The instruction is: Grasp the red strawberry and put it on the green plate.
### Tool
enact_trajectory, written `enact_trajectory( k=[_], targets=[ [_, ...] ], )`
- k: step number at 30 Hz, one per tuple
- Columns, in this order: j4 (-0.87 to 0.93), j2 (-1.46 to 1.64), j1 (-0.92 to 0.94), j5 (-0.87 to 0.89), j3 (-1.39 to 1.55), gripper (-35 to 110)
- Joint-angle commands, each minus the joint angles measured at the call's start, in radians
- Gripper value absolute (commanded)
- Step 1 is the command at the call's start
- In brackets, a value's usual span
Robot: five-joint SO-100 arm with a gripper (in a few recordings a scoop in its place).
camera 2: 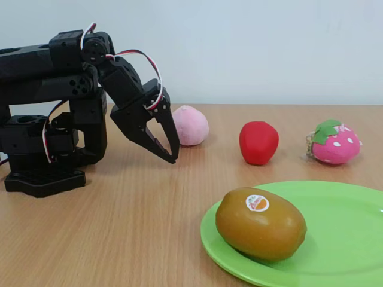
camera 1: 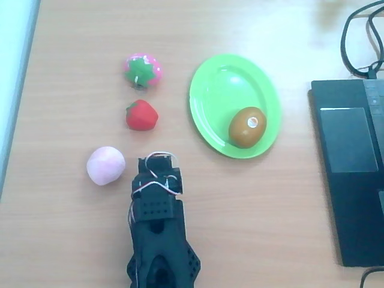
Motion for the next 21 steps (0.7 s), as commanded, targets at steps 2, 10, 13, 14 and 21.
enact_trajectory(
  k=[2, 10, 13, 14, 21],
  targets=[
    [0.014, 0.023, -0.023, -0.005, 0.0, -8],
    [-0.074, -0.153, -0.029, 0.008, -0.13, -8],
    [-0.077, -0.48, -0.04, 0.138, -0.442, -8],
    [-0.057, -0.586, -0.035, 0.187, -0.56, -8],
    [0.015, -0.934, 0.061, 0.436, -0.963, -2]
  ],
)
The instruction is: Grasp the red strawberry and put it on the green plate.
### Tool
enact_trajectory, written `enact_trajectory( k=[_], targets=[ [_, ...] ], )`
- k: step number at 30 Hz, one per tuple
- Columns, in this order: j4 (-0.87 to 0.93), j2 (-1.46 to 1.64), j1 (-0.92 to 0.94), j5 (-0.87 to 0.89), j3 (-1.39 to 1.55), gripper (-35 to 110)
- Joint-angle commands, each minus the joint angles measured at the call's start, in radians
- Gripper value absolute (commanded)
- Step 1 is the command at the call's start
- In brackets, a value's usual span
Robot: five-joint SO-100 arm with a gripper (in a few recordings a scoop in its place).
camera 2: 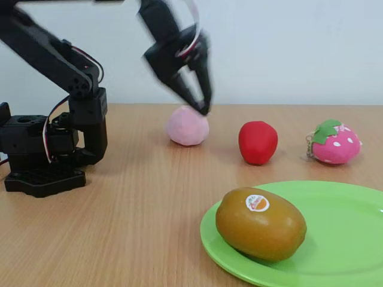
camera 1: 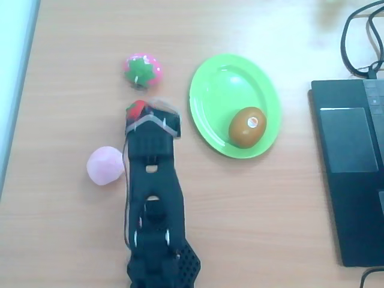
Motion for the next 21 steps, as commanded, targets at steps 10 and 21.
enact_trajectory(
  k=[10, 21],
  targets=[
    [0.015, -0.193, -0.032, 0.12, -0.064, 57],
    [-0.087, -0.428, -0.166, 0.103, -0.133, 60]
  ],
)
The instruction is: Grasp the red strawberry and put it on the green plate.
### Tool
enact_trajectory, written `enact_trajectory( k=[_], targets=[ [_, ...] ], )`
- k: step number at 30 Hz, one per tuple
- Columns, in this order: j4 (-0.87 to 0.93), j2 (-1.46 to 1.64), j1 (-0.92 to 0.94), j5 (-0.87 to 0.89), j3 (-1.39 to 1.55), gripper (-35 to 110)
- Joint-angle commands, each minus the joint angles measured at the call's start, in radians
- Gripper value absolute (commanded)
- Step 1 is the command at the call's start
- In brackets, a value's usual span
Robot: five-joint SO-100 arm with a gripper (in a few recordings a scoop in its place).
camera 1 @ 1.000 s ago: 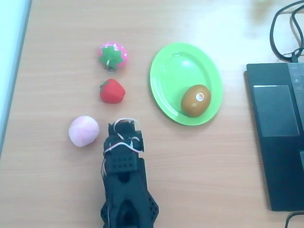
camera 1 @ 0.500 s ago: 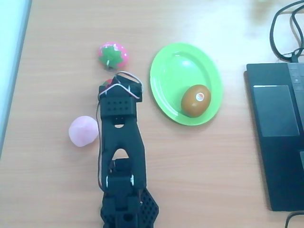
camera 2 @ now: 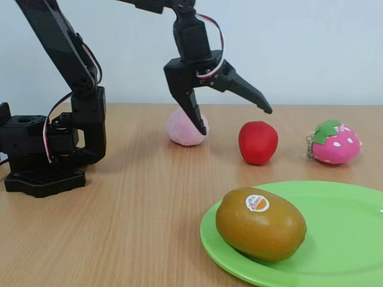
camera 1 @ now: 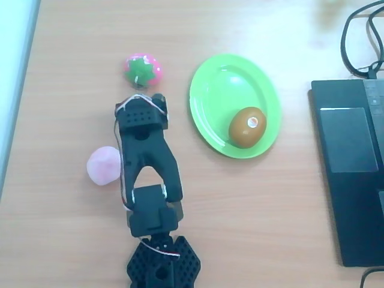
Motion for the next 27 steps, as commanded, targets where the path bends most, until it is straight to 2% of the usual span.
enact_trajectory(
  k=[1, 3, 8, 16, 21, 27],
  targets=[
    [-0.018, -0.083, -0.038, 0.017, -0.089, 60],
    [-0.018, -0.152, -0.055, -0.006, -0.152, 60],
    [0.002, -0.301, -0.069, -0.199, -0.311, 57],
    [0.043, -0.37, -0.038, -0.644, -0.413, 54],
    [0.173, -0.336, -0.011, -0.927, -0.413, 54],
    [0.341, -0.287, 0.011, -1.074, -0.419, 55]
  ],
)
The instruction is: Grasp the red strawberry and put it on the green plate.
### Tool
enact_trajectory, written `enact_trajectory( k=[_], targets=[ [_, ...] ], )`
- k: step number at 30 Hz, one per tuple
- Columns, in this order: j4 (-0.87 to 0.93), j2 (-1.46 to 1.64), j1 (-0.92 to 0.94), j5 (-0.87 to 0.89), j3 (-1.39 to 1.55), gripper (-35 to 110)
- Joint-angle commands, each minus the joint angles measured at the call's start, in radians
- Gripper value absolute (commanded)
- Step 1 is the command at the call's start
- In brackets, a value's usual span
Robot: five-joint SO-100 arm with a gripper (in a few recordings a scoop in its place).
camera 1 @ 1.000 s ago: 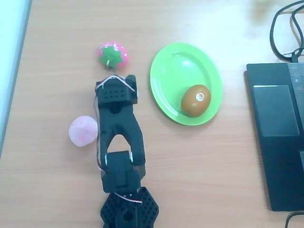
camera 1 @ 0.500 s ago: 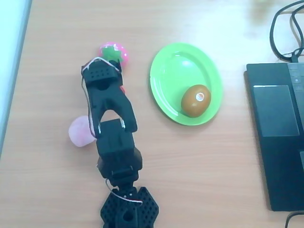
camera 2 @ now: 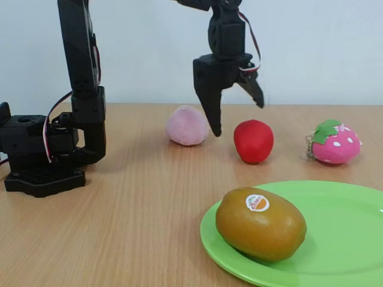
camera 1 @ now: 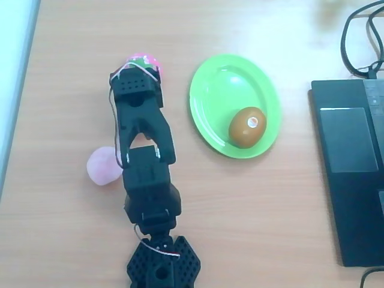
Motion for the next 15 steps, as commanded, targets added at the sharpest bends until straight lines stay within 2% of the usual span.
enact_trajectory(
  k=[1, 6, 9, 14, 15],
  targets=[
    [0.074, 0.075, 0.018, -0.087, -0.028, 55],
    [0.1, 0.08, 0.077, -0.202, -0.038, 54],
    [0.109, 0.077, 0.103, -0.267, -0.051, 49],
    [-0.003, 0.063, 0.175, -0.494, -0.046, 36],
    [-0.026, 0.057, 0.186, -0.495, -0.046, 35]
  ],
)
